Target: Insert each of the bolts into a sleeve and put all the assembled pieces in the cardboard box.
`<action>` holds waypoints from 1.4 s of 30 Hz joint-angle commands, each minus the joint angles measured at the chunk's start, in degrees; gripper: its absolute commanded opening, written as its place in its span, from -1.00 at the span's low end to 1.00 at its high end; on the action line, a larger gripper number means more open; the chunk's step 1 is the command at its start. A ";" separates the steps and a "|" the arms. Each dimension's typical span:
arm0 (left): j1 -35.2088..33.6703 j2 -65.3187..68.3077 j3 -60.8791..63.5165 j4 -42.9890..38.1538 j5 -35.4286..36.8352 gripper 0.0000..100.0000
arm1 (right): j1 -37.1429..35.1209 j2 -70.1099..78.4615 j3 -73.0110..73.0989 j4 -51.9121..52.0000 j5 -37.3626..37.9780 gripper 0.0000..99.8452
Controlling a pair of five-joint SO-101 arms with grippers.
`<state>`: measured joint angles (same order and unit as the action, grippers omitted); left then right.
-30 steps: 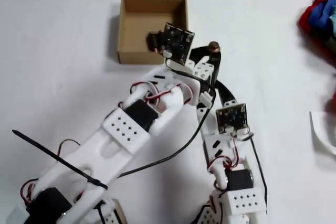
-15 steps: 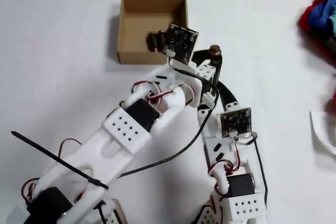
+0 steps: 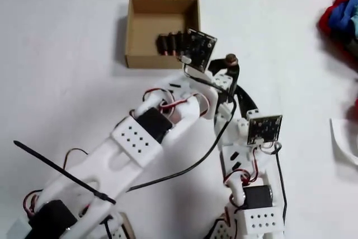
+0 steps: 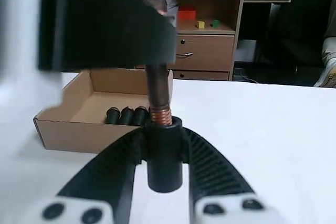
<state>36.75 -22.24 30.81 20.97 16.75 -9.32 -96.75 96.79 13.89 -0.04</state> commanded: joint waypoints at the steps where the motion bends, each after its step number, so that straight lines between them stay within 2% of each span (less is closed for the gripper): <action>1: 1.41 0.09 2.24 -2.29 -0.09 -0.95 | 1.63 -1.98 0.53 -1.80 -0.44 -0.96; 21: -1.41 0.09 1.36 -2.55 -0.09 -0.94 | 1.98 -2.15 0.44 -2.24 -0.35 -0.96; 26: 0.26 2.02 1.27 -2.37 -0.09 -0.94 | 2.07 -2.07 0.44 -5.85 7.82 -0.96; 34: 0.88 5.89 0.66 -2.29 3.78 -0.94 | 2.07 -1.63 0.44 -5.85 8.18 -0.96; 37: 0.88 5.89 -1.63 1.05 3.69 -0.94 | 2.07 -1.63 0.44 -5.76 8.18 -0.96; 39: 0.70 5.89 -3.56 4.84 3.69 -0.87 | 2.07 -1.63 0.44 -5.76 8.09 -0.96; 42: 0.44 5.89 -5.14 9.58 3.87 -0.56 | 2.07 -1.63 0.44 -5.76 8.09 -0.96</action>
<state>37.19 -16.53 27.56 26.07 20.09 -8.26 -96.66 96.79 10.90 7.69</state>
